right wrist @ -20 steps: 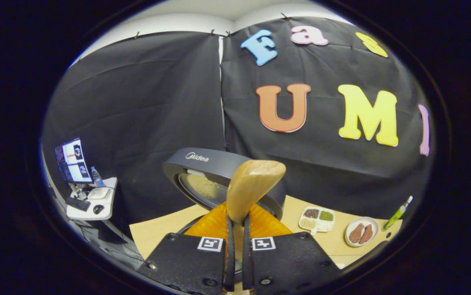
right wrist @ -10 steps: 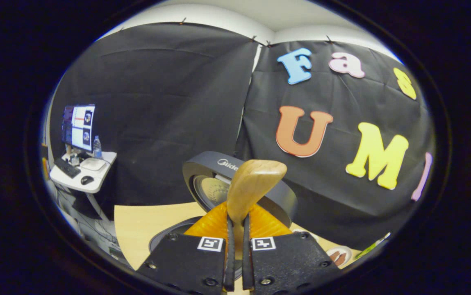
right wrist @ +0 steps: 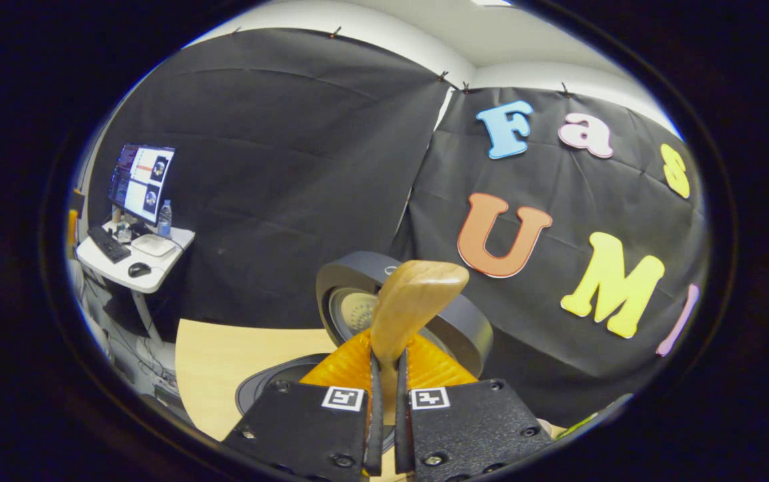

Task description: Close the left gripper, press the button to open the rice cooker; take a wooden spoon from the chopstick holder with the right hand, scoop a spoonful of rice and pour it into the rice cooker, then put the wooden spoon back into the chopstick holder.

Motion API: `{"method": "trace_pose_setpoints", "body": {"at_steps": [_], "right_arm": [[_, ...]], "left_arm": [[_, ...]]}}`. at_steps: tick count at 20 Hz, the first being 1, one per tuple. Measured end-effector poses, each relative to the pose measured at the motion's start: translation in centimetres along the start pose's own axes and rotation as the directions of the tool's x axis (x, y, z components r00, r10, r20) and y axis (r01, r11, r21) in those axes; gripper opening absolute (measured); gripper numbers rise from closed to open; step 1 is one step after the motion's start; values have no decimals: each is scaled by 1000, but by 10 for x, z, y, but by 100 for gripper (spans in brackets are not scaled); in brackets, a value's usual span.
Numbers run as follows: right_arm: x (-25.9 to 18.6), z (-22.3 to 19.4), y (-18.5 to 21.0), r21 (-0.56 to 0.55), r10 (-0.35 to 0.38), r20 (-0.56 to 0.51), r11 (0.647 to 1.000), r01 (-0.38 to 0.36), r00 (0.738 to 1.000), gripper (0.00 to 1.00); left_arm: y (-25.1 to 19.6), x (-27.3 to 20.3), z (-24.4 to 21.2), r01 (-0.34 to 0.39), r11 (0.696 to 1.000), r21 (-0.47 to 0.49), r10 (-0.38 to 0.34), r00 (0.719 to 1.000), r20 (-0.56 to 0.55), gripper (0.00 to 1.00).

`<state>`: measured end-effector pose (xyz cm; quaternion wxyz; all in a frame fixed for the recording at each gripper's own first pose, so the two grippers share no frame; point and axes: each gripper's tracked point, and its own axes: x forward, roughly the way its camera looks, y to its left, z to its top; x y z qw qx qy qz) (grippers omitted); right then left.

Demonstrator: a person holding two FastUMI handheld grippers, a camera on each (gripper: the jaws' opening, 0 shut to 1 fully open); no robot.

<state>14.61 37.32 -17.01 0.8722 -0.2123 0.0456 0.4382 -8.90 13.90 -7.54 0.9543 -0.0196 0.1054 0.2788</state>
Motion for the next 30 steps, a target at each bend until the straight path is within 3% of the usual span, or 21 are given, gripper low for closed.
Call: {"method": "trace_pose_setpoints", "body": {"at_steps": [5,10,12,17,21,26,30], "right_arm": [[-27,13,-6,165,-39,8,986,37,999,12],[-71,26,-28,349,-112,-12,931,109,994,12],[-95,30,-38,443,-141,-19,887,134,990,13],[-155,20,-67,644,-230,-96,727,236,969,12],[-214,2,-110,648,-345,-154,672,358,926,12],[-282,-35,-166,639,-483,-232,579,506,845,12],[-320,-74,-209,623,-542,-303,510,594,784,12]], "left_arm": [[1,-9,2,50,999,14,-50,999,9,95],[-13,-18,0,143,989,33,-143,989,24,95],[-22,-21,-1,189,981,48,-191,981,33,95],[-52,-25,-6,317,946,64,-320,946,52,95],[-69,-27,-12,385,920,73,-390,919,58,95],[-88,-28,-7,420,905,75,-425,903,69,94],[-119,-23,-6,448,887,112,-457,887,64,95]]}}
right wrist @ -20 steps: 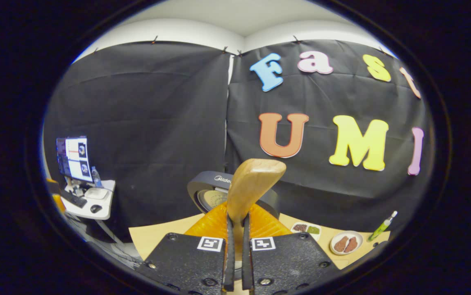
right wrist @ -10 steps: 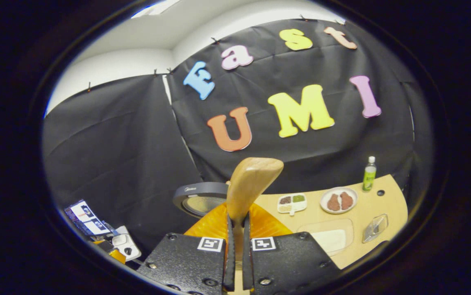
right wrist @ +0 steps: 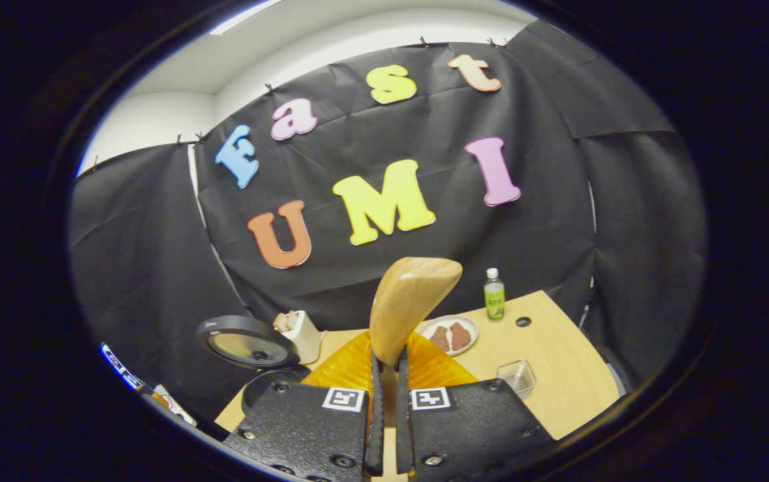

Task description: Close the left gripper, press the button to open the rice cooker; take a wooden spoon from the chopstick holder with the right hand, scoop a spoonful of rice and pour it into the rice cooker, then put the wooden spoon back into the chopstick holder.

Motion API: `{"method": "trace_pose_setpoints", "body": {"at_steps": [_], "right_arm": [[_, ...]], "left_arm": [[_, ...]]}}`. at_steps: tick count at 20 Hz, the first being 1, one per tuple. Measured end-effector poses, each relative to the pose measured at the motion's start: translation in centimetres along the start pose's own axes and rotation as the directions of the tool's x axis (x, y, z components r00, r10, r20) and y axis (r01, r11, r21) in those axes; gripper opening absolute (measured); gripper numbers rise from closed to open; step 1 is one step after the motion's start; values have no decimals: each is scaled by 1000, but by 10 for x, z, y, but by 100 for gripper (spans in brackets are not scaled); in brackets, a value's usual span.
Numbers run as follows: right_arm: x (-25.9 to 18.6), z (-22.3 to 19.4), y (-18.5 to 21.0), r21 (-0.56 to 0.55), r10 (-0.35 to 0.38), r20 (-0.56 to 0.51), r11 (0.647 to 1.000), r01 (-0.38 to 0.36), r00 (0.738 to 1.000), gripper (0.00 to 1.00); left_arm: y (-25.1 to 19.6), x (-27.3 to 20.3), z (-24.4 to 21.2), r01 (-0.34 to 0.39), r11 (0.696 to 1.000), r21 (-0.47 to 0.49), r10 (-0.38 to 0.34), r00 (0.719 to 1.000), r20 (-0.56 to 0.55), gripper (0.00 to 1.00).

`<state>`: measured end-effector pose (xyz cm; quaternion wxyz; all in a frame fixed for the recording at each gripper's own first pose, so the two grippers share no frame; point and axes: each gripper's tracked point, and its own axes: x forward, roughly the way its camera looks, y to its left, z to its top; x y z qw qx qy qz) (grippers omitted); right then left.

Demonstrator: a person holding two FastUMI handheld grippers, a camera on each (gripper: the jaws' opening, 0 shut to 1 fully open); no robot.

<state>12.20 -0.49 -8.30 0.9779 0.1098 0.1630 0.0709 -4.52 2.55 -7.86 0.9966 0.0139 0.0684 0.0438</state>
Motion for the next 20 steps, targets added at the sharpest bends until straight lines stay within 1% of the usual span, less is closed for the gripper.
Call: {"method": "trace_pose_setpoints", "body": {"at_steps": [2,3,4,7,10,13,17,20], "right_arm": [[10,1,-31,-26,-41,-3,999,41,999,10],[17,3,-48,-40,-66,-7,997,66,998,12],[24,4,-63,-51,-83,-8,995,83,997,12],[57,-7,-102,-57,-125,-40,991,122,991,12],[92,-28,-135,-62,-140,-82,989,135,987,12],[122,-54,-169,-72,-161,-136,986,152,978,12],[148,-90,-209,-109,-178,-196,981,159,964,12],[164,-117,-227,-113,-185,-238,980,162,954,12]], "left_arm": [[-12,10,3,5,1000,6,-5,1000,-7,95],[-16,14,1,3,1000,6,-3,1000,-20,94],[-22,19,3,4,1000,-1,-4,1000,-25,95],[-34,35,12,-5,1000,-11,5,1000,-16,95],[-40,52,15,-44,999,-5,44,999,-33,95],[-47,65,24,-79,997,-21,79,996,-31,95],[-48,85,19,-145,989,29,146,988,-53,95],[-53,94,23,-160,987,31,162,984,-80,95]]}}
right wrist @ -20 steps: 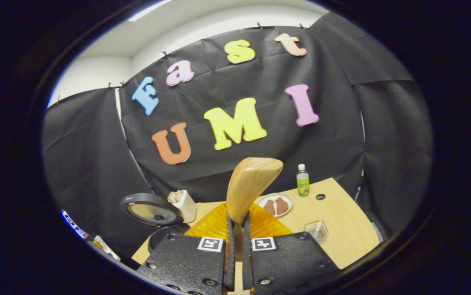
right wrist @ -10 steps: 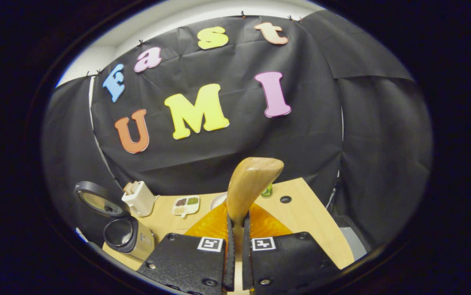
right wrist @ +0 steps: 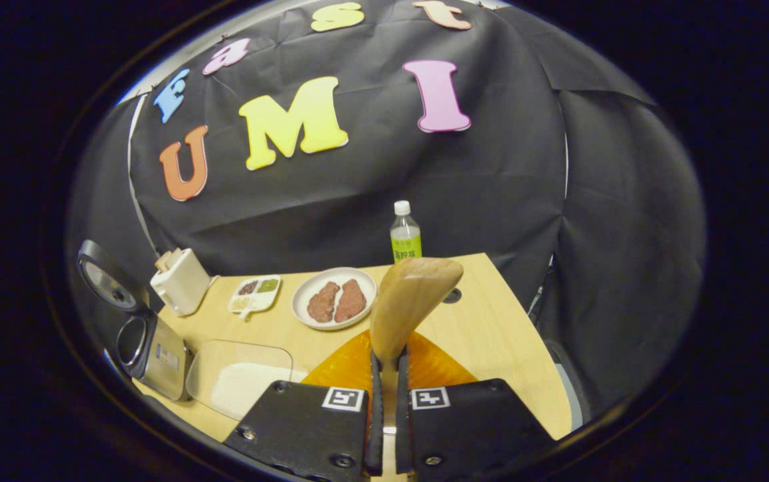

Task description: Close the left gripper, press the button to open the rice cooker; take a wooden spoon from the chopstick holder with the right hand, scoop a spoonful of rice and pour it into the rice cooker, then put the wooden spoon back into the chopstick holder.

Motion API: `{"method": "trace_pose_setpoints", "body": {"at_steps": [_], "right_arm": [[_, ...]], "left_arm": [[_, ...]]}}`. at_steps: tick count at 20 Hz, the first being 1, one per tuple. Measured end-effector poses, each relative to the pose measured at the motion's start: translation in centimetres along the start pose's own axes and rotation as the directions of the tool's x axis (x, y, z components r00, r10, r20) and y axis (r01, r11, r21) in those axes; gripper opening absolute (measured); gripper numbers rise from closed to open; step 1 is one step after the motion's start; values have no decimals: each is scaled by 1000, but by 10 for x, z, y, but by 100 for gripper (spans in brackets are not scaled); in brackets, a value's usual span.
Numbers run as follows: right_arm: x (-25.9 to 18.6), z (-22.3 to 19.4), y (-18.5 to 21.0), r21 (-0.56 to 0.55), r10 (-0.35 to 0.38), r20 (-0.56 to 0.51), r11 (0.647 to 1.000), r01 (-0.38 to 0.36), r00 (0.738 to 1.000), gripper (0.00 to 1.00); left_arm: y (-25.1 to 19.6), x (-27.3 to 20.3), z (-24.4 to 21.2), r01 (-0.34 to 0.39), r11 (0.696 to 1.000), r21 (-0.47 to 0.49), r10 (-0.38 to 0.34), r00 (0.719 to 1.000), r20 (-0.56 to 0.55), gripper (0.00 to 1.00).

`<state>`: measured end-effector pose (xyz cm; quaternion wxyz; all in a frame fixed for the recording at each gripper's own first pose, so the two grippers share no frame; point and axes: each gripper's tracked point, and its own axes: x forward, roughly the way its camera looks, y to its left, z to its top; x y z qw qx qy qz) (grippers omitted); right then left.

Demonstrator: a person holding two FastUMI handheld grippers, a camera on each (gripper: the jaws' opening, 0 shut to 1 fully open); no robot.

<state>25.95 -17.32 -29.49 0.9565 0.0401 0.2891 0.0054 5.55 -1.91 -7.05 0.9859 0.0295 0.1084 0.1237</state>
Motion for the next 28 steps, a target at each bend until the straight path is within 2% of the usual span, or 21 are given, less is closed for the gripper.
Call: {"method": "trace_pose_setpoints", "body": {"at_steps": [4,7,10,12,16,18,19,22,23,25,28], "right_arm": [[17,-18,-6,33,2,-12,999,-1,1000,12],[24,-27,-8,49,10,-12,999,-10,1000,14],[27,-35,-16,75,-11,-27,997,13,1000,16],[24,-34,-14,77,-1,-24,997,3,1000,18],[5,-10,-14,49,-2,32,999,0,999,27],[-7,8,-13,27,-7,67,1000,5,998,41],[-14,20,-13,15,-12,92,1000,11,996,57],[-42,57,-3,-25,-8,185,1000,12,983,74],[-52,68,2,-30,-1,215,1000,8,977,88],[-72,87,11,-32,5,260,999,3,966,96],[-102,108,22,-46,24,318,999,-10,948,96]], "left_arm": [[8,13,13,-20,999,40,19,1000,14,94],[13,18,21,-32,999,16,31,999,20,94],[17,23,35,-51,998,27,49,998,46,94],[18,26,41,-50,999,17,49,997,58,94],[19,36,50,-52,999,13,51,997,65,94],[18,38,65,-40,999,7,39,995,91,94],[16,42,71,-32,999,1,32,994,104,94],[22,54,83,-31,999,-19,33,994,109,94],[24,58,87,-30,999,-30,33,994,107,94],[27,66,96,-23,998,-52,28,994,105,94],[29,83,111,-15,1000,-22,18,992,129,93]]}}
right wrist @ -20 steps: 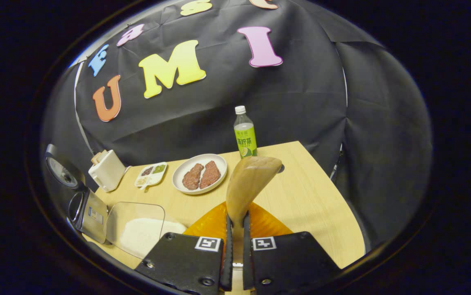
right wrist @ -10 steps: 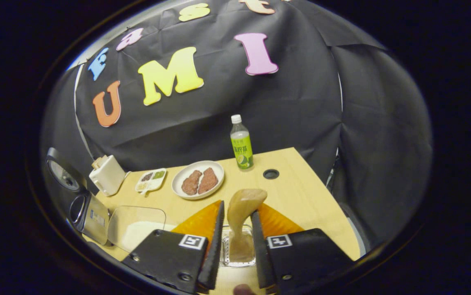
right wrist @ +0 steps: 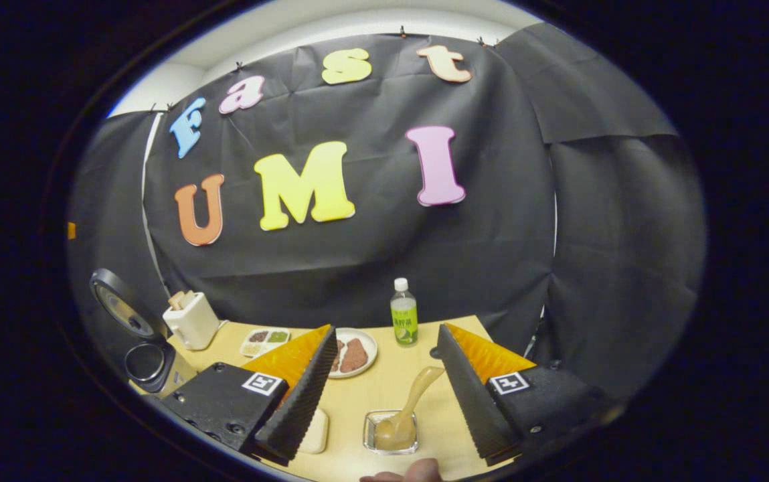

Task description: Close the left gripper, press the button to open the rice cooker; take a wooden spoon from the chopstick holder with the right hand, scoop a spoonful of rice and pour it into the rice cooker, then put the wooden spoon back into the chopstick holder.

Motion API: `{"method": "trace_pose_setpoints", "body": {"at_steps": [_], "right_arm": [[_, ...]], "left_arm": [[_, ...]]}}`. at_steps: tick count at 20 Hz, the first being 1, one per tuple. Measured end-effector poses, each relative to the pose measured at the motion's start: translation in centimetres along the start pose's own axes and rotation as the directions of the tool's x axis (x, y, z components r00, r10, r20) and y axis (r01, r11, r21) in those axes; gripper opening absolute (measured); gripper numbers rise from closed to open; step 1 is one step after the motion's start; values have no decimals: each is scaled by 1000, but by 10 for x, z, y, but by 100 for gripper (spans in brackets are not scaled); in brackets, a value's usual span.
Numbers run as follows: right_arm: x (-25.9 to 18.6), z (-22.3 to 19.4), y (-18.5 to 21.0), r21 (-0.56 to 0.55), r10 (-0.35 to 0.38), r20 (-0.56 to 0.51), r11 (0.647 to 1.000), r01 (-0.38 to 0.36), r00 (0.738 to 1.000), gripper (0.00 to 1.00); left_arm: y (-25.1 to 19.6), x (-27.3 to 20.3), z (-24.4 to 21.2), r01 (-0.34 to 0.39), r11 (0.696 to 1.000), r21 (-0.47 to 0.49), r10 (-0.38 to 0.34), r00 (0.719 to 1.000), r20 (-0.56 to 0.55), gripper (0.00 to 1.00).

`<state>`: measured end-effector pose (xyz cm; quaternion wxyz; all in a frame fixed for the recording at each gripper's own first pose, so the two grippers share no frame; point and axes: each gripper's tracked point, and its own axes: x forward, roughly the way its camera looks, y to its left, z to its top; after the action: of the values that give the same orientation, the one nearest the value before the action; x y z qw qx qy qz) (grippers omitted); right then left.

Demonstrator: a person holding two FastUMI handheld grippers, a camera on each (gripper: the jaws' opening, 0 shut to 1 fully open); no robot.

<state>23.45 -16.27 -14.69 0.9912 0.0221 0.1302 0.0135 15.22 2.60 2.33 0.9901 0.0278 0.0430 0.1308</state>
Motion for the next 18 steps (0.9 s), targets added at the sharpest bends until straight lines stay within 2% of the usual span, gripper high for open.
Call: {"method": "trace_pose_setpoints", "body": {"at_steps": [4,8,13,17,18], "right_arm": [[-38,32,15,-20,14,73,1000,-13,997,96],[-78,44,32,-24,24,107,999,-21,994,98],[-118,45,30,-33,-23,117,999,27,993,96],[-141,52,28,-26,-58,130,998,62,990,96],[-144,51,32,-28,-54,127,998,58,990,96]], "left_arm": [[10,31,-17,-4,999,-32,1,995,-96,93],[22,66,-32,0,998,-61,-10,987,-160,94],[28,97,-67,3,999,-51,-18,956,-293,94],[23,97,-94,16,998,-64,-39,920,-391,94],[25,96,-95,16,999,-51,-35,918,-395,96]]}}
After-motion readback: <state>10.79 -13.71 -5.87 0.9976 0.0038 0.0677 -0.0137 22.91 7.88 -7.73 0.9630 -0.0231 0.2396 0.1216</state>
